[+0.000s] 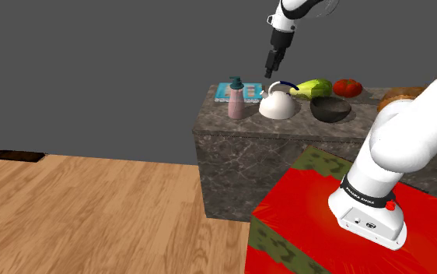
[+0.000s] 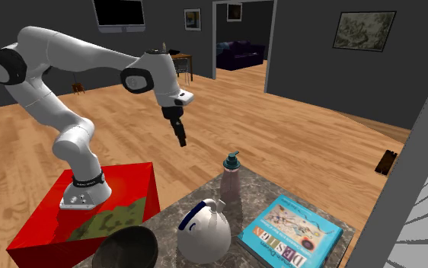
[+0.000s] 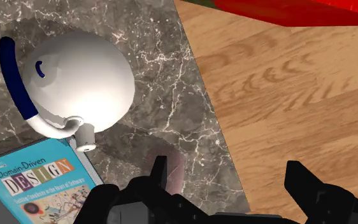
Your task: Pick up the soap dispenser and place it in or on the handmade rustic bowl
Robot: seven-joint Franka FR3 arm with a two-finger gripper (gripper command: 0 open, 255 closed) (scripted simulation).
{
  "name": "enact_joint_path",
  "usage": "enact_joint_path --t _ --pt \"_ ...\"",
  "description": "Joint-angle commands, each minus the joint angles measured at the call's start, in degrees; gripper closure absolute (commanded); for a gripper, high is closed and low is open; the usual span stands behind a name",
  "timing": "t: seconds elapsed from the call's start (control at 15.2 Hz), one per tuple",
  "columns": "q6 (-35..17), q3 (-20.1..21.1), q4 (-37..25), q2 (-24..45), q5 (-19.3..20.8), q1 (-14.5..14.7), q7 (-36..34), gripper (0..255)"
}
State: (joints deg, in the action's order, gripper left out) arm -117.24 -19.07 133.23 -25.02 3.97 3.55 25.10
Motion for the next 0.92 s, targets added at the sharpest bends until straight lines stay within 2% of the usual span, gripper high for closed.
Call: enact_joint_path --t 0.0,0.2,0.46,0.66,0.86 --pt "-2.9 -2.3 -1.7 4.3 -1.4 1.1 4.8 0" --pt "-6.2 -5.4 -5.2 11.2 -5.0 2.9 12.2 0" --pt "-9.0 -8.4 -11.3 21.1 -11.9 4.4 22.9 0" --pt "-9.6 -9.2 -16.9 28.9 -17.9 4.2 31.0 0" --pt "-9.2 -8.4 -23.3 36.6 -23.6 2.7 38.2 0"
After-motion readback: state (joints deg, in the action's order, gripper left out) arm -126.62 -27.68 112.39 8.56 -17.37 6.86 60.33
